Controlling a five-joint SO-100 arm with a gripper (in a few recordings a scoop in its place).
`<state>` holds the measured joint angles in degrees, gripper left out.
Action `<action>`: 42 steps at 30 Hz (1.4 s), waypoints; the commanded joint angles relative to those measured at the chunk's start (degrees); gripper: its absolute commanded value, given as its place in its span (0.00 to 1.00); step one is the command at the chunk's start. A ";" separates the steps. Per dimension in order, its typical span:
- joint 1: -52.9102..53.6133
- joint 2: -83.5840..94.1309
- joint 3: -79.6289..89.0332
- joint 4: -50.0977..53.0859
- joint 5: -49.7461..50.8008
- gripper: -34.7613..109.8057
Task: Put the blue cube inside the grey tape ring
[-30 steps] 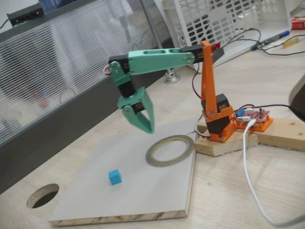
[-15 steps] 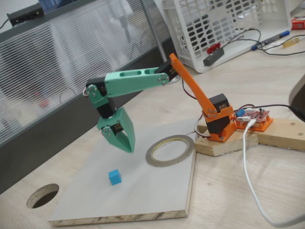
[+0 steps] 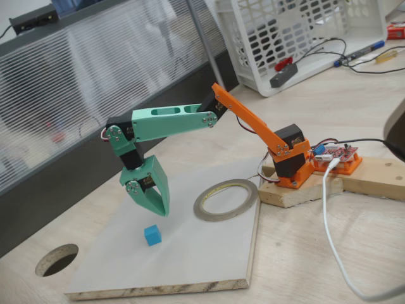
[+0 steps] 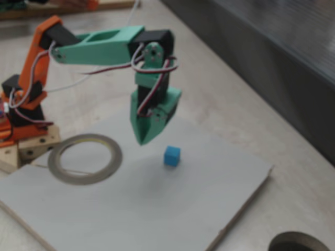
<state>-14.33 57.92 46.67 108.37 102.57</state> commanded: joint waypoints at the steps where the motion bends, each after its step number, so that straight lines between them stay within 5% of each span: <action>1: -2.64 0.26 -1.05 1.41 0.44 0.25; 8: -2.29 0.26 -1.05 1.41 0.44 0.30; 23: -2.02 0.18 -0.35 1.49 0.53 0.77; 42: -2.02 -8.88 -1.05 1.32 0.44 0.78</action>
<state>-16.00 49.83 46.41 109.34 102.57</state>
